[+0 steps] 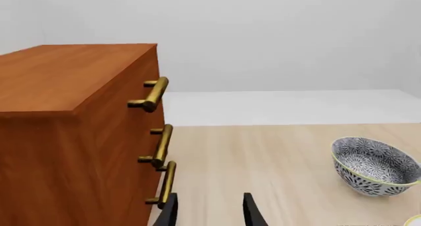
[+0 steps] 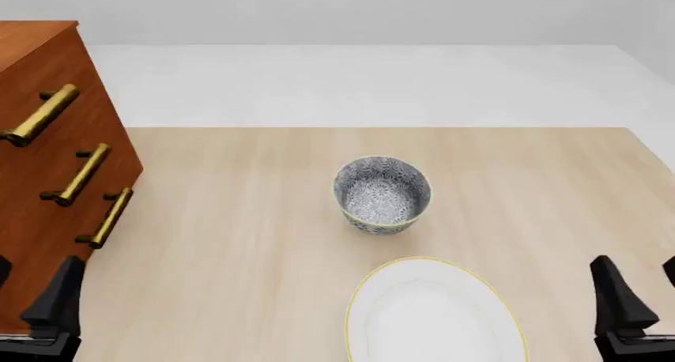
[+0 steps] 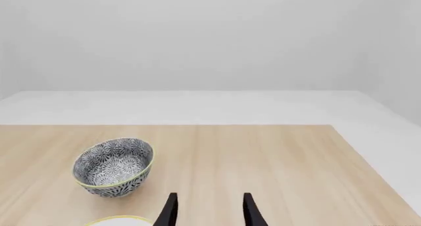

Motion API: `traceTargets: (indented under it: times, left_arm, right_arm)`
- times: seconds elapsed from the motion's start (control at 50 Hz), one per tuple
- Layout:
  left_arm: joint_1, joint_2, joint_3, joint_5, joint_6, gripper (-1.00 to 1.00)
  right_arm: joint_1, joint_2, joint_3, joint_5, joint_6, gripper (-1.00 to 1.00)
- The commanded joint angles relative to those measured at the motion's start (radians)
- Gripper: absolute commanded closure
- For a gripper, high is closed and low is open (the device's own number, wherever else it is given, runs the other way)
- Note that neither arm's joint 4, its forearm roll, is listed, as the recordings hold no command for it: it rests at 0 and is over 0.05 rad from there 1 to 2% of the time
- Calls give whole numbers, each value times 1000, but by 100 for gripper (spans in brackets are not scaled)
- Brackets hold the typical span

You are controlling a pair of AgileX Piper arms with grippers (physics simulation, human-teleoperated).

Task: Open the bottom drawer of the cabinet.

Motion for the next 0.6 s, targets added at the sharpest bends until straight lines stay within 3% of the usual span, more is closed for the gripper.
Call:
traceTargets:
  times: [0.02, 0.24, 0.3, 0.38, 0.44, 0.5, 0.6]
  left_arm:
    - [-18, 0, -9, 2, 17, -100]
    - [-81, 2, -37, 45, 113, -100]
    - [-99, 24, -29, 37, 214, -100]
    - [-137, 68, -34, 2, 256, -100]
    - [-134, 267, -26, -145, 317, -100]
    - [-180, 312, -15, -223, 380, -100]
    - [-198, 464, -17, -360, 408, -100]
  right_arm:
    - [-1, 5, -7, 2, -1, -100]
    - [-1, 7, -9, 5, 1, -100]
    - [-2, 11, -9, 4, 6, -100]
    - [-2, 5, -12, 11, 3, -100]
    - [-2, 8, -10, 6, 5, -100]
    - [-2, 10, -11, 6, 5, -100]
    - [-2, 13, -10, 2, 6, -100]
